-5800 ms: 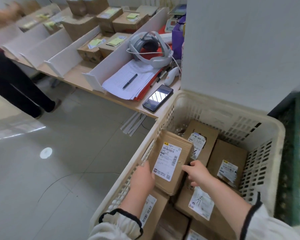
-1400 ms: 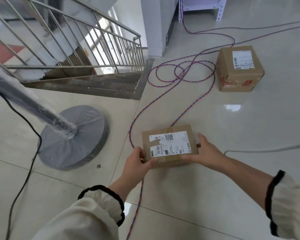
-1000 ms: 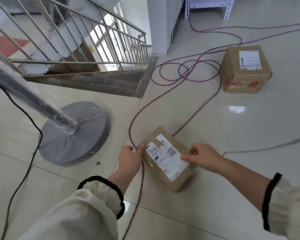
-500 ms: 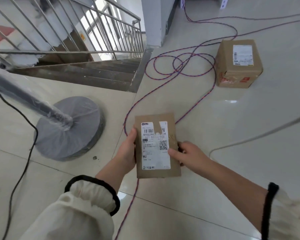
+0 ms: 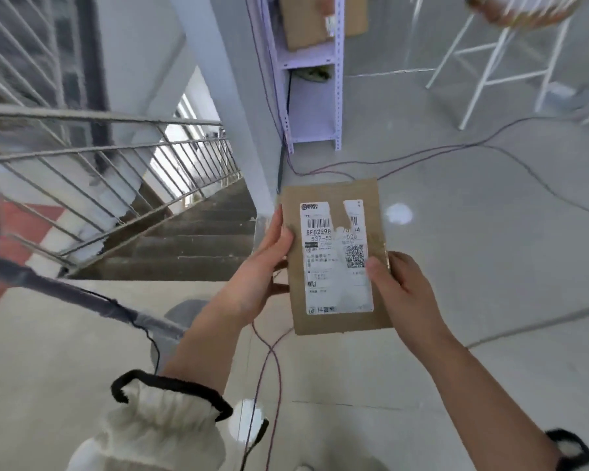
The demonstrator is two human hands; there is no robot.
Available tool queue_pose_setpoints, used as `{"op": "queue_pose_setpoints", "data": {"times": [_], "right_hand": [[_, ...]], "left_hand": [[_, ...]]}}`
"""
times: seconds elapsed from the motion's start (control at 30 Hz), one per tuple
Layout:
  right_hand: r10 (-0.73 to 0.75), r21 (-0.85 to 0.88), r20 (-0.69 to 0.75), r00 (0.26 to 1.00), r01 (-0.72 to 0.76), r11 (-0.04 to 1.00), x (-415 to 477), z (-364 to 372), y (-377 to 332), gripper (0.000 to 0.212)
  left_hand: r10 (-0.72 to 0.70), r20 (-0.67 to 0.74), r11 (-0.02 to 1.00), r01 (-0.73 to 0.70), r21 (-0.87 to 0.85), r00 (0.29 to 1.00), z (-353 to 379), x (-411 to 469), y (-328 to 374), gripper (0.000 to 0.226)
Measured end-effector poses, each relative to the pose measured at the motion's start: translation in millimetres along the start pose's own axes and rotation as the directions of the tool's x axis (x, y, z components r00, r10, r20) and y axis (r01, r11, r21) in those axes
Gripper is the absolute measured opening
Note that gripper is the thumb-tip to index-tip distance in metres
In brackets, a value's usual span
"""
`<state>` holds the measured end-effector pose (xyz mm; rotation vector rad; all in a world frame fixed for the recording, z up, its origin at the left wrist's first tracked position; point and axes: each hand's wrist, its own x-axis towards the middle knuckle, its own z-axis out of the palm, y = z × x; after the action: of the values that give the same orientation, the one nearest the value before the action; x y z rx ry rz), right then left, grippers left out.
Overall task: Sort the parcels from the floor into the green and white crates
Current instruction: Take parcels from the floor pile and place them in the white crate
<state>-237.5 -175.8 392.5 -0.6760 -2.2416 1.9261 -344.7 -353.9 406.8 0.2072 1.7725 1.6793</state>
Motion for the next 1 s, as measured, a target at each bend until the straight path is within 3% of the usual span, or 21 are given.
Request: {"op": "queue_pose_setpoints", "data": {"times": [0.17, 0.27, 0.43, 0.57, 0.73, 1.0], "right_hand": [[0.048, 0.088, -0.109, 0.993, -0.039, 0.995, -93, -95, -157, 0.019], [0.065, 0.116, -0.127, 0.99, -0.05, 0.992, -129, -137, -197, 0.02], [0.086, 0.222, -0.146, 0.985, -0.052, 0.974, -178, -193, -210, 0.042], [0.046, 0.236, -0.121, 0.992, -0.017, 0.972, -198, -211, -204, 0.039], [0.03, 0.284, -0.138, 0.99, 0.01, 0.959, -207, -210, -206, 0.035], [-0.054, 0.32, -0.123, 0.991, 0.091, 0.943, -211, -182, -228, 0.047]], "left_hand": [[0.037, 0.023, 0.999, -0.037, -0.006, 0.999, 79, -77, 151, 0.064], [0.032, 0.042, 0.999, -0.031, -0.018, 0.999, 116, -101, 190, 0.051], [0.055, 0.17, 0.998, -0.059, 0.017, 0.984, 171, -127, 221, 0.048], [0.093, 0.221, 0.993, -0.107, 0.051, 0.971, 192, -137, 233, 0.045], [0.099, 0.273, 0.989, -0.125, 0.08, 0.957, 195, -142, 249, 0.063], [0.124, 0.379, 0.984, -0.164, 0.075, 0.917, 168, -131, 276, 0.055]]}}
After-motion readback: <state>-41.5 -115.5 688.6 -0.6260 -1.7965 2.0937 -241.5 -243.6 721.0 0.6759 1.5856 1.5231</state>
